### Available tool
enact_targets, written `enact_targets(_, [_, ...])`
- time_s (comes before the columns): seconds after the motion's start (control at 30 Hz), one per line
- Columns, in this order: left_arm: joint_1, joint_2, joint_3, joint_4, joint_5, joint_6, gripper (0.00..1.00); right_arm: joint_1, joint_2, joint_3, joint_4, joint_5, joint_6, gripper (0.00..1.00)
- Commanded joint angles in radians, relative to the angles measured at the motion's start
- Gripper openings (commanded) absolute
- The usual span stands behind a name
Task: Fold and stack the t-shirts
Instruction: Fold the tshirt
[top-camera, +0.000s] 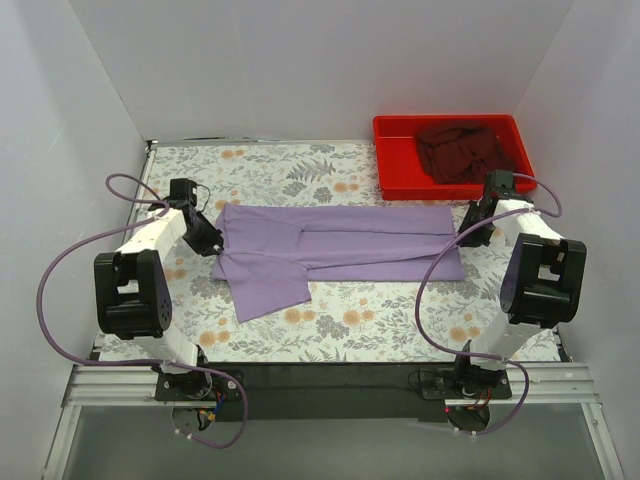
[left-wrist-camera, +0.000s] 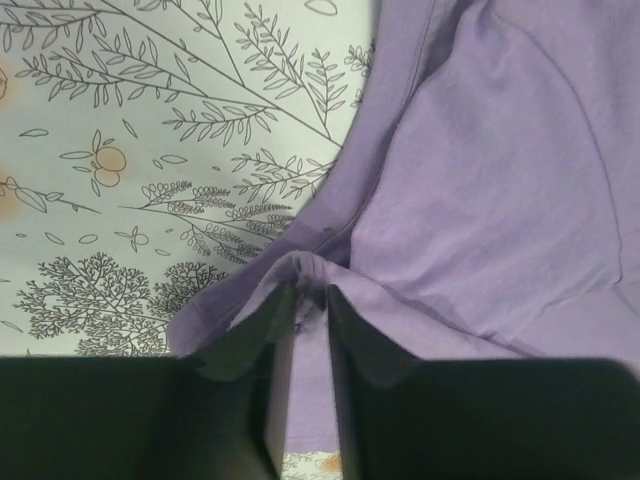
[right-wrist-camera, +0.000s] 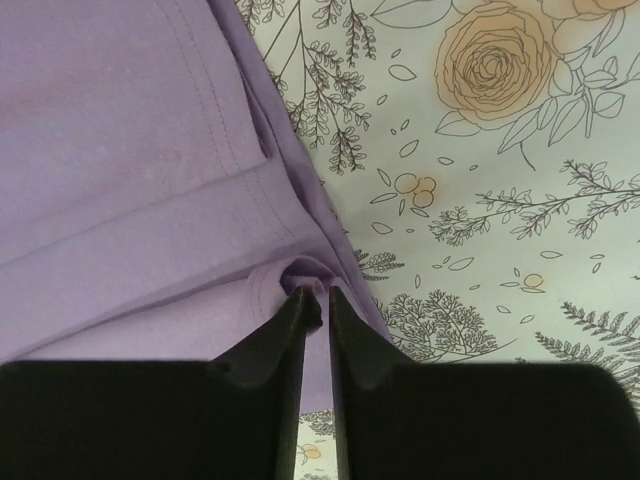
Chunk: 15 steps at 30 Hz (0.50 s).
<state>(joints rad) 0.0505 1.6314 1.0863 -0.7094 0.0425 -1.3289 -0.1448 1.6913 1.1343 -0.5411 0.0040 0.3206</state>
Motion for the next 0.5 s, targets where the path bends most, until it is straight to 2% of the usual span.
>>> enact_targets(0.0, [0.008, -0.027, -0.003, 0.060, -0.009, 0.007, 0.21, -0.009, -0.013, 0.001, 0.044, 0.019, 0.002, 0.22])
enact_targets(0.03, [0.006, -0.033, 0.001, 0.059, -0.013, 0.008, 0.25, -0.009, -0.021, 0.001, 0.043, 0.017, -0.005, 0.35])
enact_targets(0.07, [0.005, -0.050, 0.004, 0.051, -0.021, 0.008, 0.30, -0.007, -0.030, 0.002, 0.041, 0.005, -0.011, 0.41])
enact_targets(0.1, [0.006, -0.062, 0.007, 0.048, -0.029, 0.008, 0.41, -0.006, -0.050, 0.002, 0.040, 0.004, -0.024, 0.46])
enact_targets(0.13, [0.006, -0.077, 0.009, 0.041, -0.030, 0.010, 0.48, 0.001, -0.062, -0.002, 0.036, 0.002, -0.028, 0.56])
enact_targets(0.17, [0.006, -0.091, 0.009, 0.033, -0.062, 0.011, 0.54, 0.007, -0.076, -0.007, 0.032, 0.004, -0.028, 0.60])
enact_targets(0.2, [0.006, -0.122, 0.009, 0.028, -0.079, 0.013, 0.64, 0.013, -0.109, -0.014, 0.030, 0.004, -0.034, 0.63])
enact_targets(0.27, [-0.001, -0.159, -0.003, -0.005, -0.102, 0.008, 0.70, 0.039, -0.171, -0.053, 0.030, -0.036, -0.032, 0.70])
enact_targets(0.33, [-0.018, -0.234, -0.023, -0.036, -0.139, -0.004, 0.72, 0.089, -0.212, -0.091, 0.030, -0.055, -0.029, 0.74])
enact_targets(0.4, [-0.060, -0.315, -0.071, -0.056, -0.145, -0.019, 0.72, 0.143, -0.280, -0.154, 0.038, -0.053, -0.031, 0.75])
enact_targets(0.47, [-0.130, -0.364, -0.130, -0.093, -0.156, -0.053, 0.72, 0.247, -0.349, -0.221, 0.049, -0.042, -0.028, 0.75])
